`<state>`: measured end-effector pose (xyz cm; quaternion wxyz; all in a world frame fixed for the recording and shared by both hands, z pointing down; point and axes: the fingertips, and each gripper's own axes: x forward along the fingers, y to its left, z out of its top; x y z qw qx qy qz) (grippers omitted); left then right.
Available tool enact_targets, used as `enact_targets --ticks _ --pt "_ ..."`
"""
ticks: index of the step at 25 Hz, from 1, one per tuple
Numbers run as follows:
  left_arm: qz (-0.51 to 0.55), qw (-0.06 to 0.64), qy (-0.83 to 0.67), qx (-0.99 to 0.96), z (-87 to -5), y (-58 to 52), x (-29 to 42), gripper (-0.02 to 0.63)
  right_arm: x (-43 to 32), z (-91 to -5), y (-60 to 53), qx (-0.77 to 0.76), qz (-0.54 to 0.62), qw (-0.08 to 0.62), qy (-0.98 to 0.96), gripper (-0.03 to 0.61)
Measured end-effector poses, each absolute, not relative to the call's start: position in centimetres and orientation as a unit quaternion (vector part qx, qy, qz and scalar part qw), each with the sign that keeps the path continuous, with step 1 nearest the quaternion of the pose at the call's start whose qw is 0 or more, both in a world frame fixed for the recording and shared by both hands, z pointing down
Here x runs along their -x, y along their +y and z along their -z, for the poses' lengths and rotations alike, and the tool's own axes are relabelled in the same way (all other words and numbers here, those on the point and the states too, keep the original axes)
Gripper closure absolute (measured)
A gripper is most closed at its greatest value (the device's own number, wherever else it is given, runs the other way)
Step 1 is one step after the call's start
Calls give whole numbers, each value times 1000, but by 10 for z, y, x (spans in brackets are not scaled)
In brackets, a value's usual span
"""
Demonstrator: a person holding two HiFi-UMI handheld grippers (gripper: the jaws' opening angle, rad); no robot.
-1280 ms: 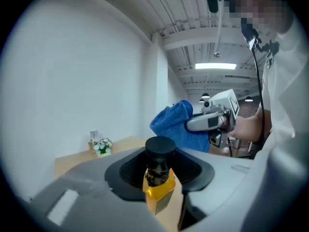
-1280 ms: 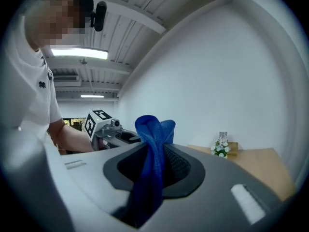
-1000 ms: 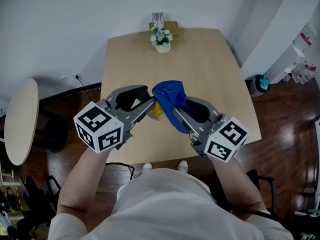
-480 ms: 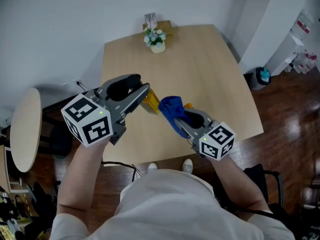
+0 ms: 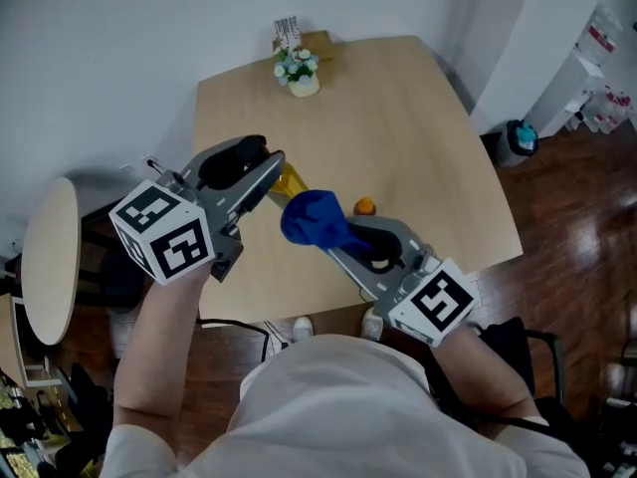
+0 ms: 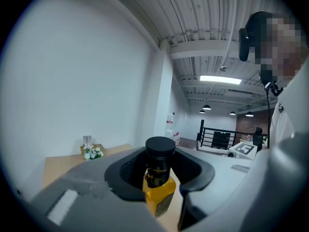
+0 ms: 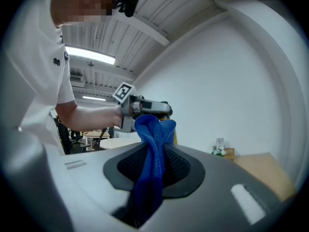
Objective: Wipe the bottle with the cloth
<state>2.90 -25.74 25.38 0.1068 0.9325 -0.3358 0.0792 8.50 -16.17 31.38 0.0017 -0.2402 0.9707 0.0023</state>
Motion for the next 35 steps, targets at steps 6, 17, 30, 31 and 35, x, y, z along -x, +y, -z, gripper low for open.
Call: enact_targets --ticks 6,17,30,31,35 --pt "-74 116 -330 -934 -258 -258 -45 454 -64 -306 -165 224 -31 -23 974 483" --pt "-61 114 -346 -929 -233 -272 -3 454 -37 -396 -193 215 52 -98 970 483" --pt "-75 82 -327 -939 -218 -265 -7 454 -115 -356 -256 274 46 -51 959 483" --pt "-78 84 -322 -940 -219 -265 -7 454 -112 -340 -260 272 41 -39 961 483" --pt "-88 86 -300 -946 -229 -251 -15 454 -92 -291 -255 250 23 5 968 483"
